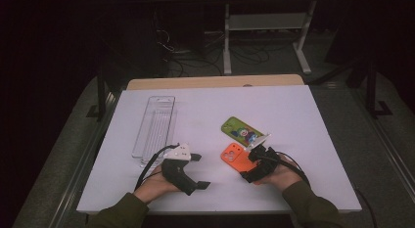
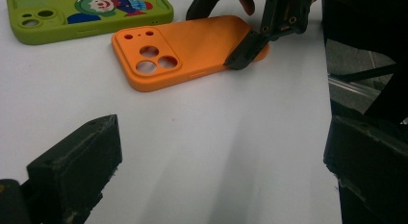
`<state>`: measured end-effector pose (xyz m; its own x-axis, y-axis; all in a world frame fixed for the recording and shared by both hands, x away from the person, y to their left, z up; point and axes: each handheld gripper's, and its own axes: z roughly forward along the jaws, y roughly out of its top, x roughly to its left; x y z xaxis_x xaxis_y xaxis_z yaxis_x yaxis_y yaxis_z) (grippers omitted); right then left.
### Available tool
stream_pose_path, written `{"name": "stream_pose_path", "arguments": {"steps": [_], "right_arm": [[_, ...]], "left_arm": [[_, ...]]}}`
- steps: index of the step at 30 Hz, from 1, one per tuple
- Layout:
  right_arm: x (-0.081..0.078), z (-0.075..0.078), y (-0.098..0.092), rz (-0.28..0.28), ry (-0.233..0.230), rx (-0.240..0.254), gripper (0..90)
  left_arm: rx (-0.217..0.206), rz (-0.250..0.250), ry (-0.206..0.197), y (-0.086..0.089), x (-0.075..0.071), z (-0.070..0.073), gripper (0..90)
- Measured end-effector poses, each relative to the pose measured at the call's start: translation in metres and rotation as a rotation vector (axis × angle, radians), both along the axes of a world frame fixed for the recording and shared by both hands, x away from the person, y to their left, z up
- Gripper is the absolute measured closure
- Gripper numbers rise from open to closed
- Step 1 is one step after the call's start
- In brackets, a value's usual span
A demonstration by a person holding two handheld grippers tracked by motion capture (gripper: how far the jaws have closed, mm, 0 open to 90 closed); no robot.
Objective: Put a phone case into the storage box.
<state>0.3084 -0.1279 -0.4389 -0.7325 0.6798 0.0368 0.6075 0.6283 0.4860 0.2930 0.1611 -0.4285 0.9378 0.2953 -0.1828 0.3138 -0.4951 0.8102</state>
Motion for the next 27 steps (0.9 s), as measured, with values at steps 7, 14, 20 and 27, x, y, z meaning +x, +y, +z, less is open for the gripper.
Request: {"name": "stream_pose_path", "arguments": {"steps": [7, 14, 20, 27], "right_arm": [[0.001, 0.001, -0.002, 0.004, 0.006, 0.009, 15.8], [0.001, 0.004, -0.003, 0.032, 0.036, 0.031, 15.8], [0.000, 0.010, -0.004, 0.043, 0.022, 0.036, 15.8], [0.005, 0.024, -0.016, 0.066, -0.008, 0.049, 15.8]], "left_arm": [[-0.007, 0.003, 0.004, 0.000, -0.001, 0.000, 0.0], [-0.007, 0.001, 0.003, 0.001, 0.000, 0.000, 0.0], [-0.011, 0.004, 0.006, 0.000, -0.001, 0.000, 0.0], [-0.013, 0.001, -0.005, 0.000, 0.000, 0.001, 0.0]]}}
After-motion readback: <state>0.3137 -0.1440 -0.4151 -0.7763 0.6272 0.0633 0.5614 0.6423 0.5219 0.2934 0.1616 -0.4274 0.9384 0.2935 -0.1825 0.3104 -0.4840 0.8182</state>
